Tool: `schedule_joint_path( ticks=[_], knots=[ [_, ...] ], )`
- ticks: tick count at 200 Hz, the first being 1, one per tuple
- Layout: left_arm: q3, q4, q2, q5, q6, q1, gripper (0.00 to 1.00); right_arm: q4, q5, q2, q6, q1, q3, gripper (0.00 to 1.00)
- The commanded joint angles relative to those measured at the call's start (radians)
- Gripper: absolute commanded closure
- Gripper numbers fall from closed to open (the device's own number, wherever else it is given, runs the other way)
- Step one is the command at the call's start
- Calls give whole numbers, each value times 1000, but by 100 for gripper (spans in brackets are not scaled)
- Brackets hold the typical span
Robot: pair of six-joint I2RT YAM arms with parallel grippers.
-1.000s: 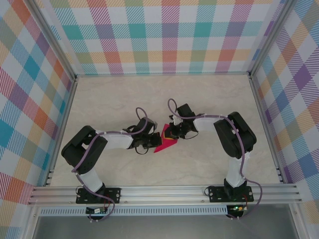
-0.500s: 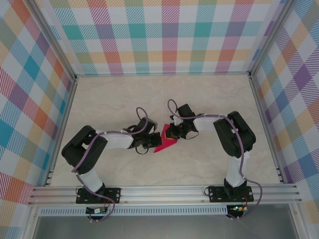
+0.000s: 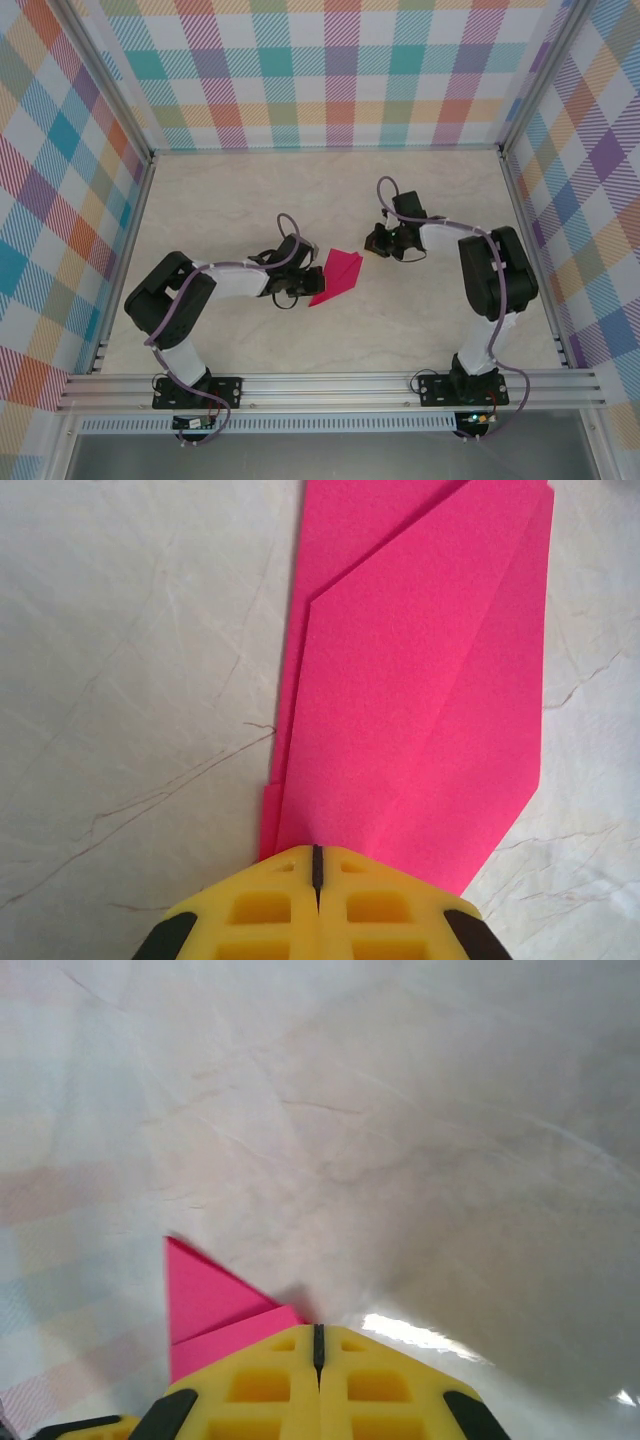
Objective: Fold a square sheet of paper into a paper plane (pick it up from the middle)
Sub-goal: Fourth fold the wing at the center of the table.
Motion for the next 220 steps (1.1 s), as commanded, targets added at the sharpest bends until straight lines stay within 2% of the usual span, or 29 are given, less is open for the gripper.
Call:
schedule_joint_path(
  ticks=[1,17,47,110,155,191,220],
  knots=[
    [17,-274,63,-116,145,-3,100,-21,20,-116,31,22,-10,100],
    [62,-341,69,-118,220,-3,100,-19,5,-131,45,54,-25,100],
    [88,-339,69,-84,290,-2,100,-19,-45,-53,89,110,-4,100],
    [94,-319,70,-67,306,0,100,73,-131,93,169,207,27,100],
    [81,-291,54,-62,252,0,100,69,-104,130,189,223,16,100],
    [80,-212,10,-34,139,0,100,-25,-5,135,180,222,12,100],
    [137,-233,-35,-64,22,-2,97,-72,36,144,192,223,6,100]
  ],
)
